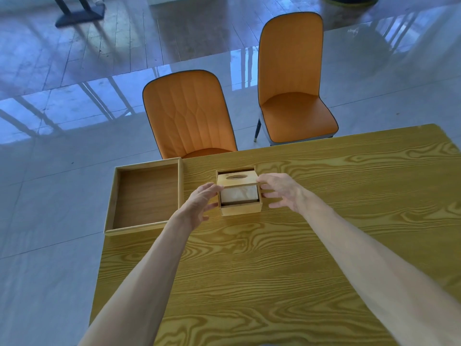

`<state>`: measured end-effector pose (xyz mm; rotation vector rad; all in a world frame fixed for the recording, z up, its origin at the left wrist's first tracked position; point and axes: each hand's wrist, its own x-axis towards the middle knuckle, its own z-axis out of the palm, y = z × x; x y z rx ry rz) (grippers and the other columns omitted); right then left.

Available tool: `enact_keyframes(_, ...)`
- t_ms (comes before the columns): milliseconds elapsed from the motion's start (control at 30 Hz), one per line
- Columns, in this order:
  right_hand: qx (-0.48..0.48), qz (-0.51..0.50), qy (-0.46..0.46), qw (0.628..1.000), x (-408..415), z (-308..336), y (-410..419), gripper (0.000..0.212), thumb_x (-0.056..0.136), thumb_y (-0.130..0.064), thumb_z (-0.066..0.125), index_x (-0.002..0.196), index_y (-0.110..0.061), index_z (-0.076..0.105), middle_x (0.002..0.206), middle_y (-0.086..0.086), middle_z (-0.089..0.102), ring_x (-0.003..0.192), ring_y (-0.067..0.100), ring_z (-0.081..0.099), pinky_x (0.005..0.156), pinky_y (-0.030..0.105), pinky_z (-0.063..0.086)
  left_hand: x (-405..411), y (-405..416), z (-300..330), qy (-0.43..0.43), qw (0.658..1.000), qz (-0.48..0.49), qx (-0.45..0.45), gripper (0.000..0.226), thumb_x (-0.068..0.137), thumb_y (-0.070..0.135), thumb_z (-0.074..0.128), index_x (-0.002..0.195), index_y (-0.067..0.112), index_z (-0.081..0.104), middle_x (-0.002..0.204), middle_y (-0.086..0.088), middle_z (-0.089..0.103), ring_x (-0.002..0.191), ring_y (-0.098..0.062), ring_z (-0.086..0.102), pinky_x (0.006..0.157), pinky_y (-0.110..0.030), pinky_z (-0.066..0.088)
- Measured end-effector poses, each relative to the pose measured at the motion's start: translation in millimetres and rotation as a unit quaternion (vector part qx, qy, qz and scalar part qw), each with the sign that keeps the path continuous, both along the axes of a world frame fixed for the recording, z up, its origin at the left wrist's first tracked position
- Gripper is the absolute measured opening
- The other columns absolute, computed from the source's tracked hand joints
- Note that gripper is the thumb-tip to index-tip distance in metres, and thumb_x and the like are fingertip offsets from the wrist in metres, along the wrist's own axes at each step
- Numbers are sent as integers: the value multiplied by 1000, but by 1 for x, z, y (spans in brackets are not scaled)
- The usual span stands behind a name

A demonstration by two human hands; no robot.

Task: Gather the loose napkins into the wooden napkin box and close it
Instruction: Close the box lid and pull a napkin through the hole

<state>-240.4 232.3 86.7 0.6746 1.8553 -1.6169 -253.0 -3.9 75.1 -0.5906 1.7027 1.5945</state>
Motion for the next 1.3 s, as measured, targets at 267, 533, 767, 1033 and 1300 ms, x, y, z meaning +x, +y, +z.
enact_keyframes(267, 5, -35, 44, 998, 12, -15, -3, 50, 88, -22, 71, 134, -19, 53, 128, 4, 60, 113, 21, 59, 85, 38, 53, 9, 0, -9, 15, 999, 35, 10, 62, 79, 18, 79, 133, 33, 51, 130, 3, 59, 107, -17, 58, 102, -49, 34)
enact_keyframes(533, 23, -50, 87, 995, 20, -33, -6, 46, 87, -13, 73, 130, -16, 56, 108, 0, 68, 99, 15, 67, 83, 36, 58, 13, 3, -22, 70, 996, 58, -21, 62, 76, 3, 80, 129, 28, 58, 124, 5, 65, 112, -17, 60, 89, -38, 45)
enact_keyframes(767, 77, -19, 127, 989, 21, -45, -5, 51, 85, -15, 76, 132, -17, 55, 114, 5, 66, 101, 20, 67, 80, 37, 60, 10, 10, -30, 95, 992, 62, -61, 63, 76, 0, 79, 131, 22, 57, 122, -3, 63, 93, -8, 61, 69, -26, 48)
enact_keyframes(1033, 173, 48, 169, 969, 15, -52, -1, 56, 80, -27, 80, 129, -21, 56, 105, -4, 66, 92, 15, 66, 81, 36, 58, 8, 16, -37, 84, 991, 73, -81, 60, 76, 12, 83, 128, 22, 56, 101, 5, 62, 85, -4, 58, 71, -27, 46)
enact_keyframes(1300, 415, 252, 408, 773, -14, -35, -29, 21, 90, -30, 69, 110, -26, 72, 100, -1, 67, 80, 16, 69, 69, 32, 61, 5, 20, -41, 86, 988, 68, -112, 61, 76, 14, 83, 130, 21, 55, 101, 3, 60, 84, -8, 59, 73, -29, 45)
